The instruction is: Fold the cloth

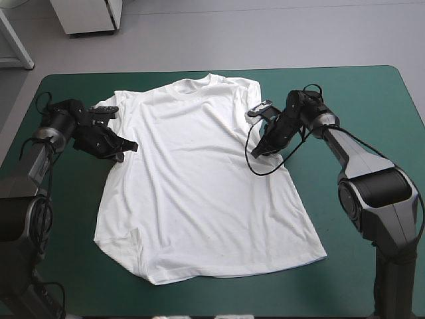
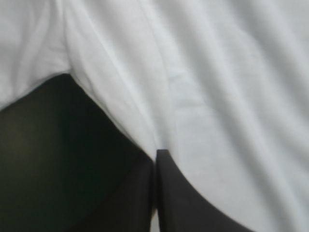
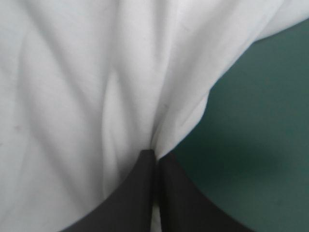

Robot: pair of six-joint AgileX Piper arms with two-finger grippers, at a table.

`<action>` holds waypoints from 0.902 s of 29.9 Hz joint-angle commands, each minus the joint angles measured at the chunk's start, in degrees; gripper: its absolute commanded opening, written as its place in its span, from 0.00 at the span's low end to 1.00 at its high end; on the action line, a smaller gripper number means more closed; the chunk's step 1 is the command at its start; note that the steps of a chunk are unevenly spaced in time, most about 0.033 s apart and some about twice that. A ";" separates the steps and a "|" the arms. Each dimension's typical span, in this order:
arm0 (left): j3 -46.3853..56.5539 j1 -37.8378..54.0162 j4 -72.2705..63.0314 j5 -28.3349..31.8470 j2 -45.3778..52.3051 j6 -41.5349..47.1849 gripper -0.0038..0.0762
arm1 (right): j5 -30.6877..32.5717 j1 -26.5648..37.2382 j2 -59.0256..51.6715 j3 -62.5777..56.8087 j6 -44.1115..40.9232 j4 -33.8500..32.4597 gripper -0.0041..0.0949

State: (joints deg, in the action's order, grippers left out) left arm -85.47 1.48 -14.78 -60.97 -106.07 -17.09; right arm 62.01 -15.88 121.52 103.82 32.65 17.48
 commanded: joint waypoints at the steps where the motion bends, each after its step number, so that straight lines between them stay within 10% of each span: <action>1: -1.32 -0.39 -1.06 -1.72 8.02 0.30 0.04 | 1.86 1.38 -8.63 1.36 -1.60 -0.42 0.03; 27: -7.35 -0.44 -12.33 -3.46 42.63 -0.91 0.04 | 2.57 5.78 -47.53 1.36 -12.16 -7.15 0.03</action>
State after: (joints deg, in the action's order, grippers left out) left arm -88.78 1.45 -22.11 -67.20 -65.82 -17.15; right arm 67.74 -10.58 78.72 103.71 21.31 11.35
